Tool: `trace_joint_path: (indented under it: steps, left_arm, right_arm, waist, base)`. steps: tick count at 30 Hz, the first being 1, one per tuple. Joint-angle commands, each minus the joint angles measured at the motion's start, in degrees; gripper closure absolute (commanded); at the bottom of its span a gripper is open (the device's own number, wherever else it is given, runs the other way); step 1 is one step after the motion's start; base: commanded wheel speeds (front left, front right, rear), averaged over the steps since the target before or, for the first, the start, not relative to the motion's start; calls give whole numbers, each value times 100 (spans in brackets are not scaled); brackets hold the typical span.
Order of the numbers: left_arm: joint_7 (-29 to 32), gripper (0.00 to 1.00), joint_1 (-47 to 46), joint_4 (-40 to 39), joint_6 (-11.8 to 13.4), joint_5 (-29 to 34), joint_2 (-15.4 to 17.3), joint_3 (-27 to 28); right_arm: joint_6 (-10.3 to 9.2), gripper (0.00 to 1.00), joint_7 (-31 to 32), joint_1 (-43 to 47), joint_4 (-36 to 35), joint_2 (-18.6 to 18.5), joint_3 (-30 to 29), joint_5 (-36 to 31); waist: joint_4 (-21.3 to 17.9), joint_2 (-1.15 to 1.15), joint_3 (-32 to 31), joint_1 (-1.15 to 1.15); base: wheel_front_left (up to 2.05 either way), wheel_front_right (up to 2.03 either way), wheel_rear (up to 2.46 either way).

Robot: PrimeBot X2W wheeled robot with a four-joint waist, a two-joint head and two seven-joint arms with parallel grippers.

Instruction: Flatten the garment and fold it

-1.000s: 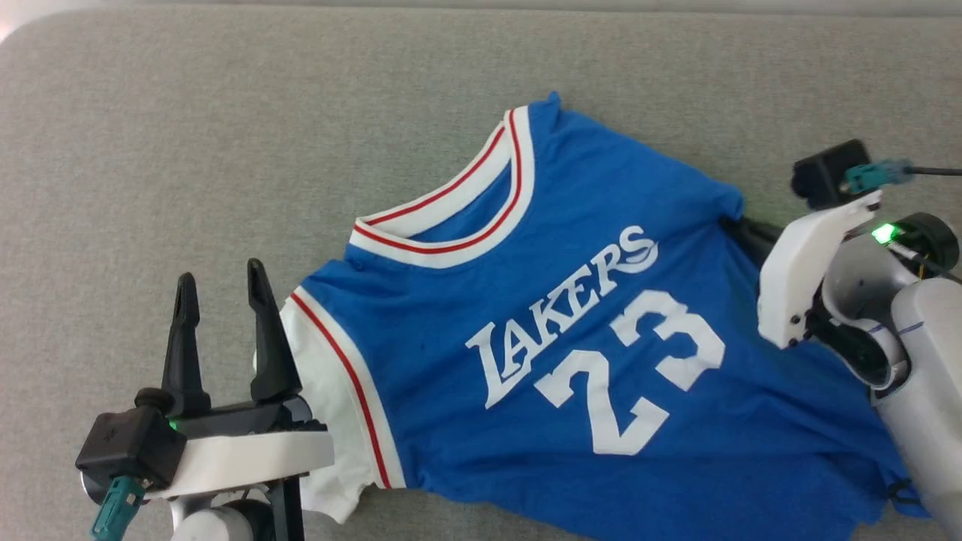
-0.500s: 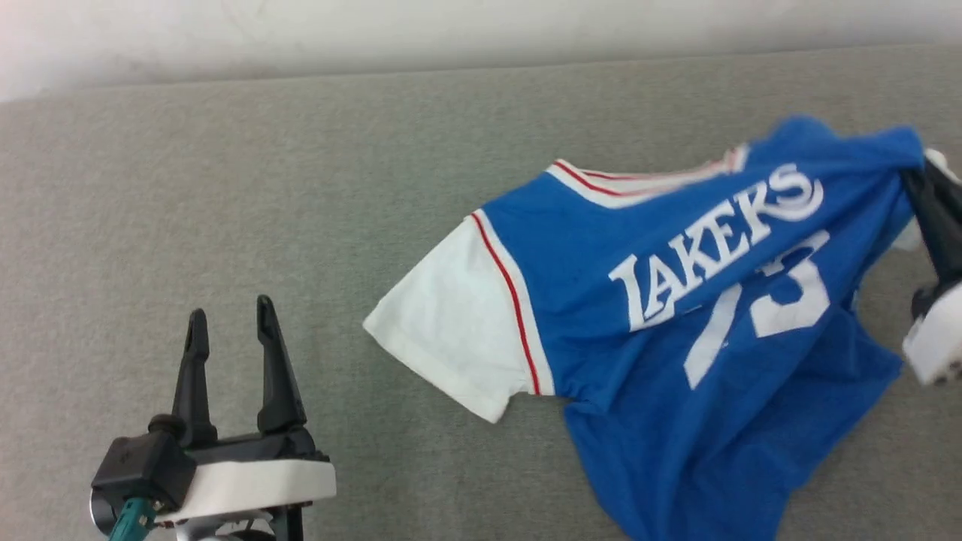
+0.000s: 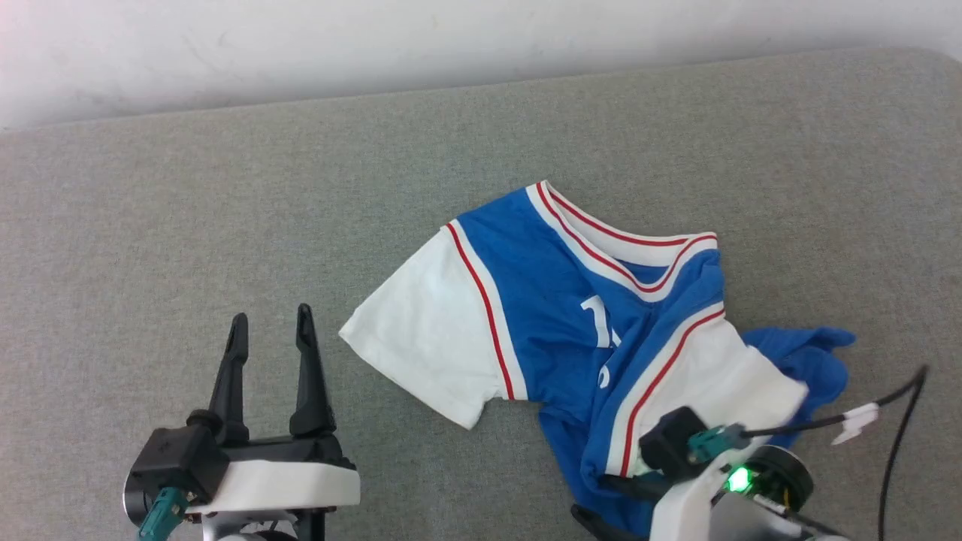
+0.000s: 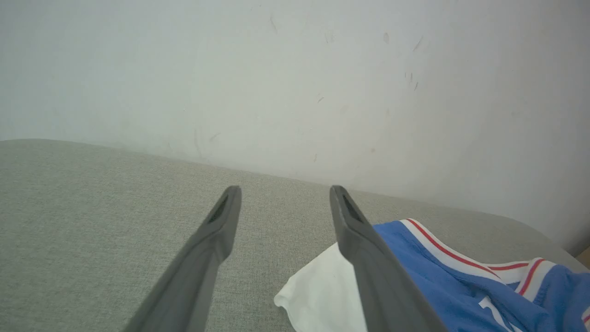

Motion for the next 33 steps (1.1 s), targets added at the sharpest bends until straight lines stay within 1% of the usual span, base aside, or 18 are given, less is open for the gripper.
trace_joint_path:
  steps: [1, 3, 5, 8, 9, 10, 11, 13, 15, 16, 19, 21, 26, 31, 32, 33]
  left_arm:
    - [3, 0, -72, 29, -20, -27, 26, 8]
    - [-1, 0, -52, 33, -6, -50, 32, 39]
    - [-8, 0, -24, 42, 4, -71, 33, 61]
    - [-20, 0, -1, 41, 25, -117, 21, 82]
    - [-25, 0, 2, 31, 31, -129, 15, 84]
    - [-30, 0, 2, 20, 36, -136, 11, 83]
    - [-34, 0, -1, 8, 40, -139, 7, 80]
    - [-42, 0, -22, -21, 42, -142, 0, 66]
    - [-49, 0, -59, -41, 39, -135, -5, 50]
    - [-51, 0, -85, -42, 34, -132, -7, 35]
    - [-58, 0, -163, -33, 27, -119, -13, 3]
    - [-61, 0, -230, -6, 8, -111, -15, -27]
    - [-68, 0, -393, 85, -35, -118, -27, -104]
    - [-78, 0, -447, 148, -26, -153, -47, -113]
    - [-79, 0, -447, 153, -22, -159, -51, -108]
    - [-81, 0, -446, 156, -20, -167, -53, -98]
  right_arm:
    - [-4, 0, 28, 9, -43, -41, -58, 183]
    - [-4, 0, 111, 49, -215, -86, -190, 467]
    - [-4, 0, 261, 88, -553, -131, -412, 812]
    - [-4, 0, 352, 124, -1235, -92, -1034, 1210]
    - [-4, 0, 255, 86, -1436, -26, -1348, 1192]
    - [-4, 0, 81, 34, -1564, 117, -1760, 1078]
    - [-4, 0, -104, -33, -1626, 298, -2181, 884]
    - [-4, 0, -417, -239, -1638, 514, -2794, 366]
    - [-4, 0, -641, -415, -1421, 851, -3193, -34]
    - [-4, 0, -674, -496, -1264, 917, -3254, -240]
    - [-4, 0, -638, -750, -681, 1137, -3246, -584]
    - [-4, 0, -520, -916, -273, 1328, -3264, -635]
    - [-4, 0, -230, -1243, 510, 1502, -3389, -1100]
    - [-4, 0, -81, -1386, 917, 1618, -3442, -1152]
    - [-4, 65, -44, -1394, 965, 1630, -3452, -1140]
    - [-4, 100, -27, -1404, 999, 1640, -3480, -1136]
  waist:
    - [8, 0, 2, 1]
    - [-3, 0, 6, 1]
    - [-19, 0, 1, 1]
    - [-21, 0, 1, 1]
    - [-19, 0, 11, 1]
    - [-16, 0, 25, 1]
    - [-10, 0, 44, 1]
    - [15, 0, 109, 1]
    - [46, 0, 184, 1]
    - [69, 0, 220, 1]
    - [134, 0, 348, 1]
    - [193, 0, 427, 1]
    - [413, 0, 598, 1]
    - [604, 0, 695, 1]
    - [627, 0, 706, 1]
    - [644, 0, 715, 1]
  base:
    - [0, 0, 0]
    - [0, 0, 0]
    - [0, 0, 0]
    - [0, 0, 0]
    - [0, 0, 0]
    - [0, 0, 0]
    - [0, 0, 0]
    - [0, 0, 0]
    - [0, 0, 0]
    - [0, 0, 0]
    - [0, 0, 0]
    - [0, 0, 0]
    - [0, 0, 0]
    - [0, 0, 0]
    - [0, 0, 0]
    - [0, 0, 0]
